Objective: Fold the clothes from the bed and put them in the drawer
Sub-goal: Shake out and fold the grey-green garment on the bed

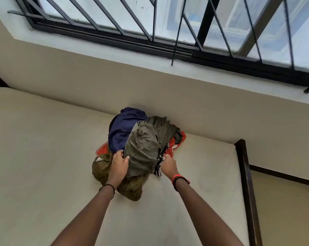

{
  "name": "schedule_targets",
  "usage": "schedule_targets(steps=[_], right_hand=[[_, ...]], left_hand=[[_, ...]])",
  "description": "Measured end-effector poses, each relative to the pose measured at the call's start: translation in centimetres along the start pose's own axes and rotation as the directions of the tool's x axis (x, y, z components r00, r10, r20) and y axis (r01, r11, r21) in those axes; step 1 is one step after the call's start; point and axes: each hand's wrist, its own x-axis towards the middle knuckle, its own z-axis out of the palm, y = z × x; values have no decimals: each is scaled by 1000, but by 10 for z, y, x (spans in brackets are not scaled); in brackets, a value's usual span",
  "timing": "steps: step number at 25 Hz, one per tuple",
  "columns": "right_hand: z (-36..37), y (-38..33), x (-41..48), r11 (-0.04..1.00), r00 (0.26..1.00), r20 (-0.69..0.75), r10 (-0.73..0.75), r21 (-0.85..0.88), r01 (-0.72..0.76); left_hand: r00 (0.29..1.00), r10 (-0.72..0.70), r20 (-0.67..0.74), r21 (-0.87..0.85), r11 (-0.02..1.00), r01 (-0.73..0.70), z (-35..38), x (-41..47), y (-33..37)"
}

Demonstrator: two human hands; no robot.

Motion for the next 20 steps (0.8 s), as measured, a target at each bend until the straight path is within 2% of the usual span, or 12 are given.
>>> schedule_targets(steps=[4, 9, 10, 13, 15, 20], right_hand=[[26, 0, 35, 946, 981, 95, 171, 262, -190], [46, -11, 66, 723, 926, 281, 250, 583, -372], [48, -12, 70, 718, 925, 297, 235, 589, -371], [49, -19, 71, 809, 940, 294, 174, 501, -307], [44, -24, 64, 835, 950, 277, 144, 481, -267], [11, -36, 41, 818, 989, 112, 99, 557, -145]], left_hand=[[995, -50, 84, -6, 999, 50, 20, 31, -13], [998, -44, 54, 4, 999, 44, 40, 58, -18], [998, -42, 50, 10, 999, 41, 41, 62, -20], [998, -33, 52, 45, 999, 30, 37, 64, -20], [998, -17, 57, 75, 997, 13, 30, 61, -20], [998, 57, 21, 5, 998, -57, 7, 39, 3]])
